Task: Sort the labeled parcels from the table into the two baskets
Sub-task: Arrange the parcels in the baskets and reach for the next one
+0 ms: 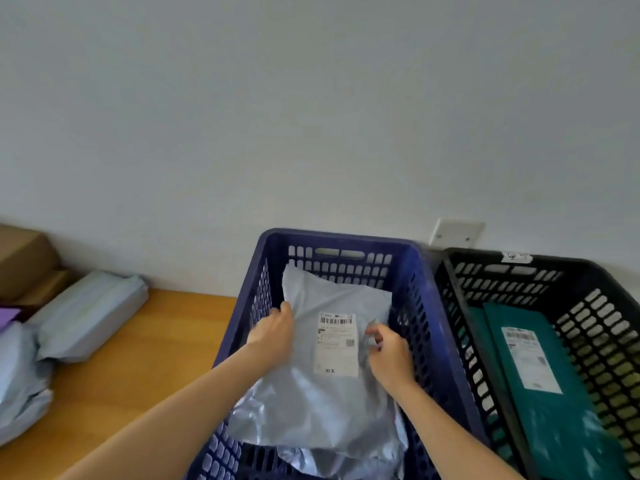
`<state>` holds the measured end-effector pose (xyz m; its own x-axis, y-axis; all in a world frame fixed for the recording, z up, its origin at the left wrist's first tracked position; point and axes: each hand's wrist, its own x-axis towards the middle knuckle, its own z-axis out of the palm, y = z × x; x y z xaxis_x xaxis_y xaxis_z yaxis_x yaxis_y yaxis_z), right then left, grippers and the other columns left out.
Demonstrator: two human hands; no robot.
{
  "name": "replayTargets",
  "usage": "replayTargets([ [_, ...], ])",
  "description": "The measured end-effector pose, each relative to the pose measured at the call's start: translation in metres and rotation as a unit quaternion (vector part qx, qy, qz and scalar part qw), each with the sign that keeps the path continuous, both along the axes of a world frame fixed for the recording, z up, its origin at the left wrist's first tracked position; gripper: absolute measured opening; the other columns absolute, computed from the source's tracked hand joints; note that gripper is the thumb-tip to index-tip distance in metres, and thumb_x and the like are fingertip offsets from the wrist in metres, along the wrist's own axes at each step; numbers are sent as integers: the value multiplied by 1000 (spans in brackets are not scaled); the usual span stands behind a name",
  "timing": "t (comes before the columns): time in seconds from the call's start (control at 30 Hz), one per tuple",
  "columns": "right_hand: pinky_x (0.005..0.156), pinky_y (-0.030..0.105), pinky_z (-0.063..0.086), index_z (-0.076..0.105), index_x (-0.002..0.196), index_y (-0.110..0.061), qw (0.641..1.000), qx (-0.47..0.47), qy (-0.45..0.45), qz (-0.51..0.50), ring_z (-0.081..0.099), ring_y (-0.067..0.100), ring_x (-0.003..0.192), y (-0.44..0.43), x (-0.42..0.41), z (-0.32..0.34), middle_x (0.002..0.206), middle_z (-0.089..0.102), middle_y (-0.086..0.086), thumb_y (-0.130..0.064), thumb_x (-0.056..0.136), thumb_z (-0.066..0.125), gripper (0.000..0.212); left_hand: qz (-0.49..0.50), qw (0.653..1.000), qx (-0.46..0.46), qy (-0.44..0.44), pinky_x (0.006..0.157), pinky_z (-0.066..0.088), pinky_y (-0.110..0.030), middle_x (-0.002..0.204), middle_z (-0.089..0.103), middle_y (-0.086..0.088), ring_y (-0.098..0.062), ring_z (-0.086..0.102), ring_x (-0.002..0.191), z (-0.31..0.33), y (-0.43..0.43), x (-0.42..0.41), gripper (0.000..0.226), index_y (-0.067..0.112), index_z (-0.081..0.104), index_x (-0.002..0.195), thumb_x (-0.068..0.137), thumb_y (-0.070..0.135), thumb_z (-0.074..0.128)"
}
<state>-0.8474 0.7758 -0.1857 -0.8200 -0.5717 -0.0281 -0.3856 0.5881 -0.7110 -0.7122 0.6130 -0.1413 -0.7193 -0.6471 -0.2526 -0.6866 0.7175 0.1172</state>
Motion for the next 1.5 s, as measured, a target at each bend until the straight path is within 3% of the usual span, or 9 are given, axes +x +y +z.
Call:
replayTargets([
  [0.37,62,31,49,66,99,-19,997,20,-70,-27,60,21,76,-10,11,-55,86,68,5,2,90,49,28,-31,988,-124,-90,61,42,-32,115,54,-17,-26,62,94,-55,12,-6,78,14,6,149,89,-4,52],
  [0.53,72,33,52,69,96,-10,994,-30,-73,-79,64,27,90,-17,14,-62,96,70,8,10,90,48,29,-14,996,-82,-44,68,52,-26,125,46,-20,-25,59,94,-66,10,-7,85,17,8,150,85,-12,54],
  [0.7,81,31,50,68,99,-8,990,-36,-93,-100,64,27,98,-18,11,-69,103,70,9,9,90,49,28,5,997,-68,-36,83,56,-34,145,28,-24,-37,46,125,-79,10,-6,72,14,14,148,91,-2,55],
  [0.8,80,29,49,63,114,-9,993,-1,-80,-89,62,26,101,-12,15,-78,112,68,11,-1,94,49,26,-84,990,-90,-63,111,22,-63,154,-23,-23,-47,-6,143,-97,19,-6,76,16,-12,151,96,6,40],
  [0.87,95,35,47,52,132,-11,997,29,-39,-53,54,26,119,-9,19,-85,132,57,11,-13,97,50,36,-138,985,-87,-64,104,-15,-70,147,-37,-14,-42,-29,137,-110,27,-8,66,26,-20,147,102,25,28],
  [0.93,114,40,30,30,149,-19,994,104,33,9,26,25,143,-6,21,-91,156,27,7,-28,99,46,53,-143,985,-79,-49,94,-33,-65,148,-37,-9,-38,-37,133,-120,32,-10,57,35,-20,146,101,50,11],
  [1.03,118,48,8,2,152,-40,975,207,61,61,-5,27,149,-4,18,-102,162,-7,0,-45,102,25,56,-127,986,-88,-56,94,-36,-62,148,-40,-7,-35,-40,132,-131,37,-10,59,40,-27,143,94,62,-1],
  [1.23,114,58,-3,-22,140,-49,962,262,1,77,-14,30,147,0,16,-124,159,-21,-2,-62,94,6,56,-63,996,-39,-40,93,-36,-64,138,-54,-2,-37,-46,127,-146,35,0,59,48,-41,132,89,68,-5],
  [1.5,114,58,-5,-6,148,-47,957,279,-23,80,-11,33,147,-3,14,-126,161,-13,0,-66,94,12,61,-53,996,0,-69,101,-25,-64,146,-43,-6,-38,-38,132,-145,31,-3,60,51,-30,137,90,71,2],
])
